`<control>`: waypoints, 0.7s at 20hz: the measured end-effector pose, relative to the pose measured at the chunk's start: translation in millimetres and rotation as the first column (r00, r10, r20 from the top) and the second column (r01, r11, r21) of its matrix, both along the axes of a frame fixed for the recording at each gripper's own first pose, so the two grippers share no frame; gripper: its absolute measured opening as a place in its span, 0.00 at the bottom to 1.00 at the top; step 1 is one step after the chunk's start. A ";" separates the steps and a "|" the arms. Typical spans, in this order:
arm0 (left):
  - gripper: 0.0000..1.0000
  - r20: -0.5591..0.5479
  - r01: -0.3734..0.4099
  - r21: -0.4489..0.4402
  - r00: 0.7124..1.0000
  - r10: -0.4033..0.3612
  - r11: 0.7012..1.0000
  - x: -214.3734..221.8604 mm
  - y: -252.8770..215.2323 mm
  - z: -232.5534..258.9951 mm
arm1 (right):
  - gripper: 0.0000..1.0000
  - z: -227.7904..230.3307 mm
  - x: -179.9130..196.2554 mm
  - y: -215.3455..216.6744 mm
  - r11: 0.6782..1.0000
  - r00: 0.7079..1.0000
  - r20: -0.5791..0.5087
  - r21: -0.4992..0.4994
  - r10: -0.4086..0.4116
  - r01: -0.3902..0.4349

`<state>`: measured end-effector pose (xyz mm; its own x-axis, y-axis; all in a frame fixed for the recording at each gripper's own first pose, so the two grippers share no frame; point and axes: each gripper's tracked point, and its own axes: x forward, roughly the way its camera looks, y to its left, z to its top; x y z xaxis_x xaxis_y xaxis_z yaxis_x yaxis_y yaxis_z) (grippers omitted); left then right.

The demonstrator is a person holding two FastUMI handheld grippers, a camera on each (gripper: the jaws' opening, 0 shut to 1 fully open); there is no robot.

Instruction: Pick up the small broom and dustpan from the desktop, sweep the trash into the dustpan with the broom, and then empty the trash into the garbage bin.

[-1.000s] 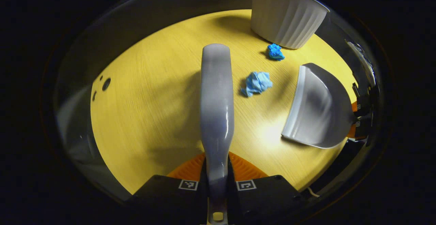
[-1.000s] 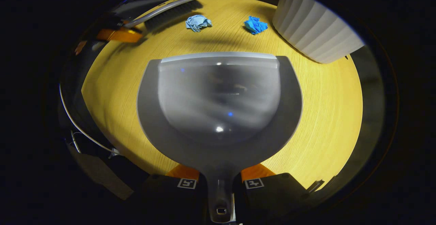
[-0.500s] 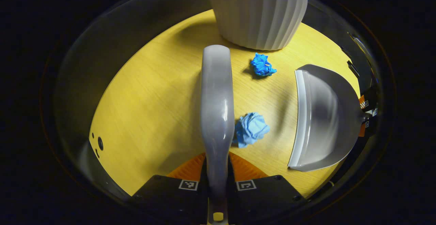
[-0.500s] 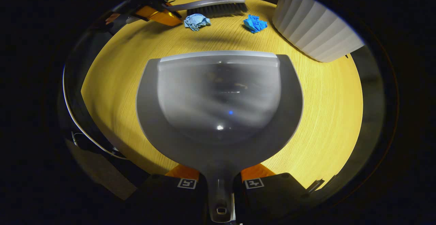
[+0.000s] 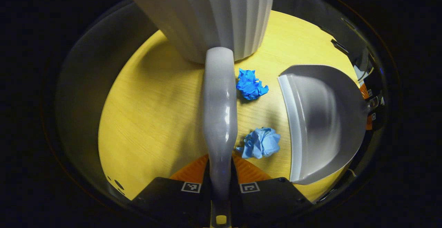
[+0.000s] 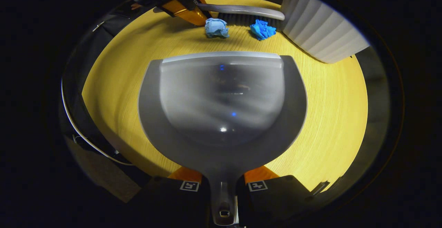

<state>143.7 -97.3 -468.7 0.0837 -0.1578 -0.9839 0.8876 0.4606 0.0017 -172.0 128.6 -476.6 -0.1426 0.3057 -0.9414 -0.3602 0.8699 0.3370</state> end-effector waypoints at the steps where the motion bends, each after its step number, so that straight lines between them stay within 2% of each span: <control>1: 0.26 -0.018 0.010 -0.010 1.000 -0.010 1.000 -6.0 -1.5 1.4 | 0.36 -0.4 -0.2 0.5 1.000 1.000 -0.003 0.000 -0.003 0.003; 6: 0.26 -0.091 0.046 -0.041 0.995 -0.049 0.998 -48.7 -5.7 10.0 | 0.36 0.2 -0.5 0.7 1.000 1.000 -0.007 0.010 0.005 -0.005; 9: 0.28 -0.122 -0.043 -0.038 0.992 0.038 0.998 -63.6 -1.9 15.1 | 0.36 0.8 1.5 1.5 1.000 1.000 0.003 0.014 0.005 -0.005; 11: 0.26 -0.192 -0.121 -0.071 0.976 0.106 0.990 -81.1 -10.0 18.0 | 0.35 3.5 1.3 0.3 1.000 1.000 0.012 0.019 0.003 -0.003; 14: 0.28 -0.277 -0.182 -0.112 0.950 0.146 0.977 -104.4 -23.3 24.5 | 0.35 1.5 3.2 -1.0 0.999 0.999 0.045 0.033 0.005 -0.006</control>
<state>39.3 -120.6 -444.2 -0.1416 -0.2965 -0.9445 0.7596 0.5793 -0.2957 -168.8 127.6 -475.1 -0.1022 0.3364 -0.9362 -0.3805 0.8563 0.3492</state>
